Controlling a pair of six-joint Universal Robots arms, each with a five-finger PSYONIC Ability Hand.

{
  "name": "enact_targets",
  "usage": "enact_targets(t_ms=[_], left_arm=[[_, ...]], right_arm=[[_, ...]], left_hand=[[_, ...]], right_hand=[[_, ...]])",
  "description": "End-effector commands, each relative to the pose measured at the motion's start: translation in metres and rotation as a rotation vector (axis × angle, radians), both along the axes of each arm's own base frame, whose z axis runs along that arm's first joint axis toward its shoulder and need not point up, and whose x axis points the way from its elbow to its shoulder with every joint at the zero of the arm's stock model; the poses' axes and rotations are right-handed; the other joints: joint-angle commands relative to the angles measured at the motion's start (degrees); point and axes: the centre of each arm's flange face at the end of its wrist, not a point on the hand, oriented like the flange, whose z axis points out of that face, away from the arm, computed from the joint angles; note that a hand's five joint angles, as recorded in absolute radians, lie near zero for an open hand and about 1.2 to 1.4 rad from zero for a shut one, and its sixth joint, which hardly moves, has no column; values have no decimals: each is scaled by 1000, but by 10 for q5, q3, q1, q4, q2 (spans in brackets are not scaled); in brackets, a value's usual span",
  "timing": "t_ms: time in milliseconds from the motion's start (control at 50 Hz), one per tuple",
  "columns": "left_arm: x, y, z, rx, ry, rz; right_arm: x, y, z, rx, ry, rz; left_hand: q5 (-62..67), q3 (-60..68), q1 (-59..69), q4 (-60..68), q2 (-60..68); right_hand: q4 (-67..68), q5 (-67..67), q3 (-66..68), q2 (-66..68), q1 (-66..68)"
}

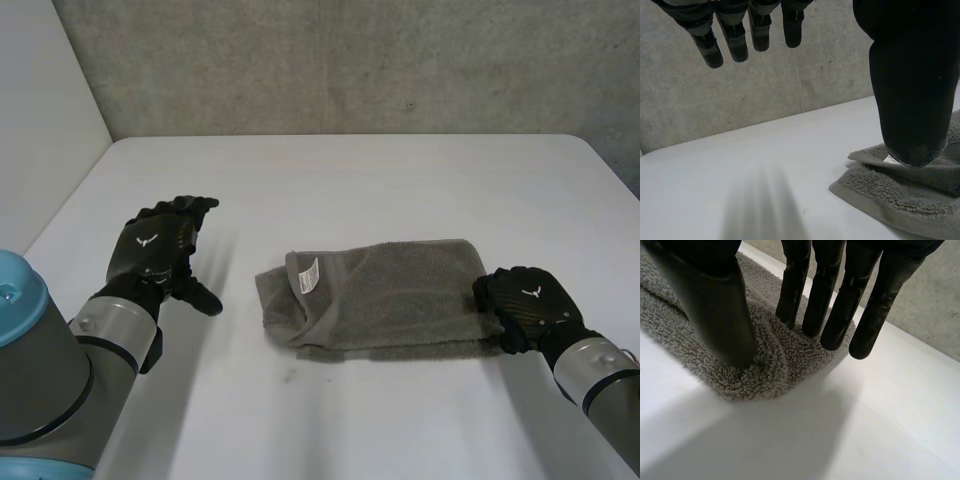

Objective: Fold the towel.

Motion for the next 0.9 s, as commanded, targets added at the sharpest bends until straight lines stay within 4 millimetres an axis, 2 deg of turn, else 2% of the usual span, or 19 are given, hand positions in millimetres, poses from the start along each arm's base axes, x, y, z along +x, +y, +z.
enact_targets(t_ms=[20, 80, 200, 340, 380, 400, 440, 460, 500, 520, 600, 620, 660, 740, 760, 780, 800, 820, 900], left_arm=[[0, 1, -1, 5, -2, -1], [0, 2, -1, 5, -2, -1], [0, 2, -1, 5, -2, -1], [0, 1, 2, -5, 3, -1], [0, 1, 4, -13, 7, -3], [-1, 0, 9, -26, 13, -3], [-1, 0, 12, -37, 18, -3], [-1, 0, 15, -46, 24, -4], [0, 0, 18, -54, 26, -1], [0, 0, 20, -60, 29, 0], [1, -1, 22, -66, 32, 2], [1, -1, 23, -68, 32, 3], [1, -1, 23, -68, 32, 3], [2, -3, 23, -66, 31, 9], [2, -3, 23, -66, 31, 9], [2, -4, 23, -68, 32, 11], [2, -4, 23, -68, 32, 11], [2, -6, 25, -74, 35, 11], [-2, -14, 37, -106, 51, 13]], right_arm=[[0, -2, -3, 10, -6, -4], [0, -2, -5, 16, -3, -6], [-1, -7, -7, 13, 2, -12], [5, -24, 12, -120, 73, 17], [42, -15, 34, -245, 127, 158], [42, -15, 34, -245, 127, 159], [96, 13, 58, -352, 122, 341], [96, 13, 59, -353, 122, 342], [137, 38, 71, -396, 104, 468], [137, 39, 71, -396, 104, 468], [182, 75, 51, -330, 143, 633], [182, 75, 51, -329, 143, 633], [199, 97, 28, -281, 224, 731], [200, 101, 11, -244, 316, 757], [200, 98, 12, -242, 342, 736], [200, 98, 12, -242, 342, 736], [197, 94, 15, -236, 346, 692], [196, 90, 22, -236, 329, 637], [193, 82, 47, -236, 205, 532]], left_hand=[[-9, 6, 8, 6, 7], [-9, 6, 8, 6, 7], [-9, 6, 8, 6, 7], [-9, 6, 8, 6, 7], [-9, 6, 8, 6, 7], [-9, 6, 8, 6, 7], [-9, 6, 8, 6, 7], [-9, 6, 8, 6, 7], [-9, 6, 8, 6, 7], [-11, 4, 7, 4, 5], [-15, 1, 3, 1, 2], [-15, 1, 3, 1, 2], [-15, 1, 3, 1, 2], [-15, 1, 3, 1, 2], [-15, 1, 3, 1, 2], [-15, 1, 3, 1, 2], [-15, 1, 3, 1, 2], [-15, 1, 3, 1, 2], [-15, 1, 3, 1, 2]], right_hand=[[-5, 7, -4, -10, 1], [35, 47, 36, 30, 42], [337, 349, 338, 332, 343], [337, 349, 339, 332, 344], [337, 349, 339, 332, 344], [337, 349, 339, 332, 344], [337, 349, 339, 332, 344], [337, 349, 339, 332, 344], [337, 349, 339, 332, 344], [337, 349, 339, 332, 344], [337, 349, 339, 332, 344], [337, 349, 339, 332, 344], [337, 349, 339, 332, 344], [337, 349, 339, 332, 344], [83, 95, 84, 78, 90], [81, 93, 82, 76, 87], [-177, -166, -176, -183, -171], [-283, -271, -282, -288, -277], [-361, -349, -360, -366, -355]])
